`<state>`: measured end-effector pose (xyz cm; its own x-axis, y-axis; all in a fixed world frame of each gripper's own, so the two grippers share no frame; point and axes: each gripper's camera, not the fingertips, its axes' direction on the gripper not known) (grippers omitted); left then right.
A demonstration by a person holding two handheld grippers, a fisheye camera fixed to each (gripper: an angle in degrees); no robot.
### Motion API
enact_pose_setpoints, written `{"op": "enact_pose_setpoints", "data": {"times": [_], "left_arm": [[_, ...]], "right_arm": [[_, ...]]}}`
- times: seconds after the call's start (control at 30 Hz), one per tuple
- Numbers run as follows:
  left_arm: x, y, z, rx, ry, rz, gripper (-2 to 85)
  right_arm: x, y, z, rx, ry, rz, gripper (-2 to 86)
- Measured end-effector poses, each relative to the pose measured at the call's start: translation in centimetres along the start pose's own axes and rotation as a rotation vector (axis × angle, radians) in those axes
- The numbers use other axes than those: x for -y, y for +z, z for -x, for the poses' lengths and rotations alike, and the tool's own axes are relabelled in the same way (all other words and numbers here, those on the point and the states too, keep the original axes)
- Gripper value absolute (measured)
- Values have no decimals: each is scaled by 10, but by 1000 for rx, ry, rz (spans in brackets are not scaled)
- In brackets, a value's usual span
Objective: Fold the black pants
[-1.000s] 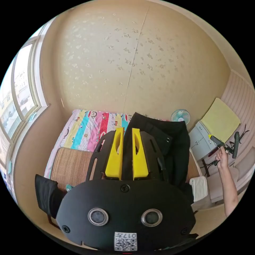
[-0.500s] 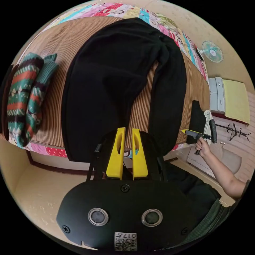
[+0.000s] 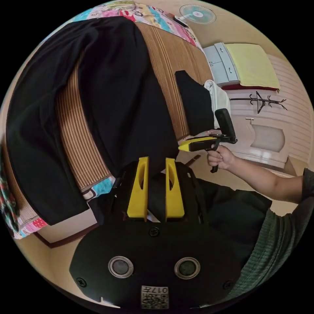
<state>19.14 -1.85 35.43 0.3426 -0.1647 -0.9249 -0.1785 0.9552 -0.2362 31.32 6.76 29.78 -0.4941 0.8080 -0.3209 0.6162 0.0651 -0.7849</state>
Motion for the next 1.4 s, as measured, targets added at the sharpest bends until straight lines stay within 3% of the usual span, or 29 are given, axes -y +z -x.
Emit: {"op": "enact_pose_setpoints", "data": {"times": [0.1, 0.2, 0.3, 0.33, 0.4, 0.5, 0.67, 0.9, 1.03, 1.13, 1.2, 1.27, 1.33, 1.4], "left_arm": [[21, -40, -18, 33, 17, -20, 130], [35, -62, -30, 191, 60, 71, 143], [34, -61, -27, 364, 111, 217, 62], [28, -63, -26, 391, 143, 235, 30], [16, -74, -23, 399, 158, 213, 6], [-1, -103, -14, 280, 111, 133, -4], [-29, -138, -3, 192, 3, 24, -7], [-59, -179, -17, 166, -64, -57, -3], [-68, -198, -39, 191, -51, -60, 0], [-79, -215, -45, 134, -79, -103, 0], [-88, -227, -51, 145, -74, -118, 0], [-100, -244, -60, 195, -48, -126, 0], [-123, -280, -65, 188, -19, -152, -1], [-149, -313, -55, 166, -53, -178, -1]], "right_arm": [[7, -9, 66, 31, -135, 24, 11], [19, -2, 117, -7, -222, 97, 9], [23, 8, 157, -60, -315, 182, 9], [26, 8, 168, 6, -344, 225, 10], [30, 6, 180, 100, -357, 305, 15], [46, -15, 181, -103, -317, 400, 32], [147, -127, 141, -224, -48, 152, 128], [284, -193, 113, -151, 207, -280, 169], [337, -174, 133, -400, 302, -443, 146], [366, -150, 148, -445, 342, -479, 72], [378, -136, 177, -619, 366, -503, 43], [398, -91, 250, -1013, 227, -478, 33], [405, -41, 314, -1199, 6, -503, 30], [408, 5, 373, -1226, -198, -551, 29]]}}
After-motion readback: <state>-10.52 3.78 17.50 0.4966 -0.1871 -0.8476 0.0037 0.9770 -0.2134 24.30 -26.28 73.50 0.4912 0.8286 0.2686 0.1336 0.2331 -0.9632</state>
